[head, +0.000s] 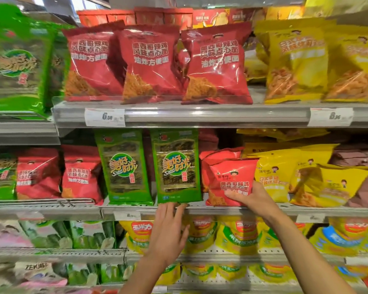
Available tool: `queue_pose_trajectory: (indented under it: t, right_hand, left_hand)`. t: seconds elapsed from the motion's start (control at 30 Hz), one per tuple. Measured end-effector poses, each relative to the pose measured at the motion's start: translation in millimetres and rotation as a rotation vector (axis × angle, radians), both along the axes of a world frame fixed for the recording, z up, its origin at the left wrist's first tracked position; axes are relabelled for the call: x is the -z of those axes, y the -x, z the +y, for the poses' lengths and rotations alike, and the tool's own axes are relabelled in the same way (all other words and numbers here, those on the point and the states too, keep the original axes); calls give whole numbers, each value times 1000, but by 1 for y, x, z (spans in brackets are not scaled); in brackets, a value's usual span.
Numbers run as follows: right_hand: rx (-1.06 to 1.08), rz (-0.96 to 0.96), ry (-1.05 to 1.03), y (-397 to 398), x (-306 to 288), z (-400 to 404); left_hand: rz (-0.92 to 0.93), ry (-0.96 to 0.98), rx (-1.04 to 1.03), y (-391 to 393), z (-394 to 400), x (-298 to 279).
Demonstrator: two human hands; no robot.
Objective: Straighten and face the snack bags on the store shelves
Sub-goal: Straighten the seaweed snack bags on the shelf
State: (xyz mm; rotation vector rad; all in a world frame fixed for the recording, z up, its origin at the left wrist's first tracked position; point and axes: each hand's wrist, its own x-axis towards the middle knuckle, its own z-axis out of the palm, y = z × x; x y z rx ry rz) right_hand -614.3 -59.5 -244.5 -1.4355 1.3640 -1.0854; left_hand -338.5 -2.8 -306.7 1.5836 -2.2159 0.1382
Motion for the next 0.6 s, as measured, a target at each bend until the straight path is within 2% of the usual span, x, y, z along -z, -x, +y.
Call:
queue_pose_trajectory:
  t: [0.33,0.6]
  right_hand:
    - [-106,132,-64,-3,0,-13]
    - [-67,277,89,-3,8,-1]
  left_hand:
    - [-27,-60,-67,7,4,-4]
    - [-21,-64,-103,13,8,-11]
